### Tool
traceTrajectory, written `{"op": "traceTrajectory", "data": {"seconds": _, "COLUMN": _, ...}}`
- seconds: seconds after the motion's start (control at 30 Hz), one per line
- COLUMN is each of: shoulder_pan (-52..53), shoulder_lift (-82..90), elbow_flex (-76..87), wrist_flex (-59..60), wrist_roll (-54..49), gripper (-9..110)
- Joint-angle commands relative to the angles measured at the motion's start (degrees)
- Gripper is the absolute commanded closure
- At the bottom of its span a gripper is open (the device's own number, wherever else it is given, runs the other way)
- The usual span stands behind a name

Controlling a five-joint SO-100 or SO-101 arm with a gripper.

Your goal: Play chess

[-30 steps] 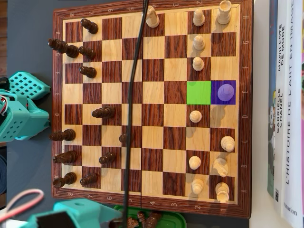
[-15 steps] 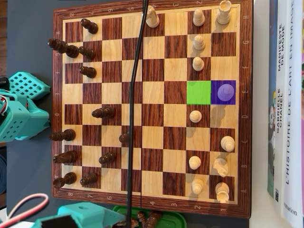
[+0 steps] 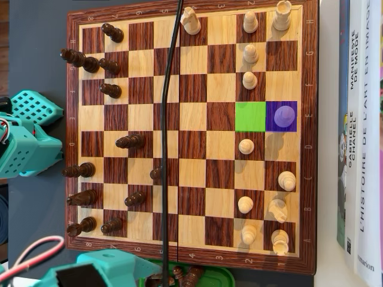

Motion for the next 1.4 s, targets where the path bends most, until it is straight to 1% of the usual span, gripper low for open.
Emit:
{"op": "traceTrajectory", "data": {"seconds": 0.0, "shoulder_pan": 0.1, "shoulder_lift": 0.4, "elbow_flex": -3.2, "wrist_flex": 0.1, "wrist_roll": -0.1, "gripper": 88}}
{"op": "traceTrajectory", "data": {"seconds": 0.1, "shoulder_pan": 0.1, "shoulder_lift": 0.4, "elbow_flex": -3.3, "wrist_flex": 0.1, "wrist_roll": -0.1, "gripper": 84}}
{"op": "traceTrajectory", "data": {"seconds": 0.27, "shoulder_pan": -0.1, "shoulder_lift": 0.4, "elbow_flex": -3.3, "wrist_flex": 0.1, "wrist_roll": -0.2, "gripper": 84}}
{"op": "traceTrajectory", "data": {"seconds": 0.4, "shoulder_pan": -2.4, "shoulder_lift": 0.7, "elbow_flex": -3.3, "wrist_flex": 0.1, "wrist_roll": -0.1, "gripper": 84}}
{"op": "traceTrajectory", "data": {"seconds": 0.67, "shoulder_pan": -9.2, "shoulder_lift": 13.1, "elbow_flex": 0.7, "wrist_flex": 0.1, "wrist_roll": 1.7, "gripper": 84}}
{"op": "traceTrajectory", "data": {"seconds": 0.83, "shoulder_pan": -16.7, "shoulder_lift": 22.9, "elbow_flex": 7.7, "wrist_flex": -0.1, "wrist_roll": 7.7, "gripper": 84}}
{"op": "traceTrajectory", "data": {"seconds": 1.07, "shoulder_pan": -30.0, "shoulder_lift": 34.4, "elbow_flex": 17.1, "wrist_flex": -0.5, "wrist_roll": 16.8, "gripper": 84}}
{"op": "traceTrajectory", "data": {"seconds": 1.23, "shoulder_pan": -38.5, "shoulder_lift": 35.9, "elbow_flex": 18.5, "wrist_flex": -0.5, "wrist_roll": 19.8, "gripper": 84}}
{"op": "traceTrajectory", "data": {"seconds": 1.37, "shoulder_pan": -43.2, "shoulder_lift": 34.4, "elbow_flex": 17.4, "wrist_flex": -0.9, "wrist_roll": 21.5, "gripper": 84}}
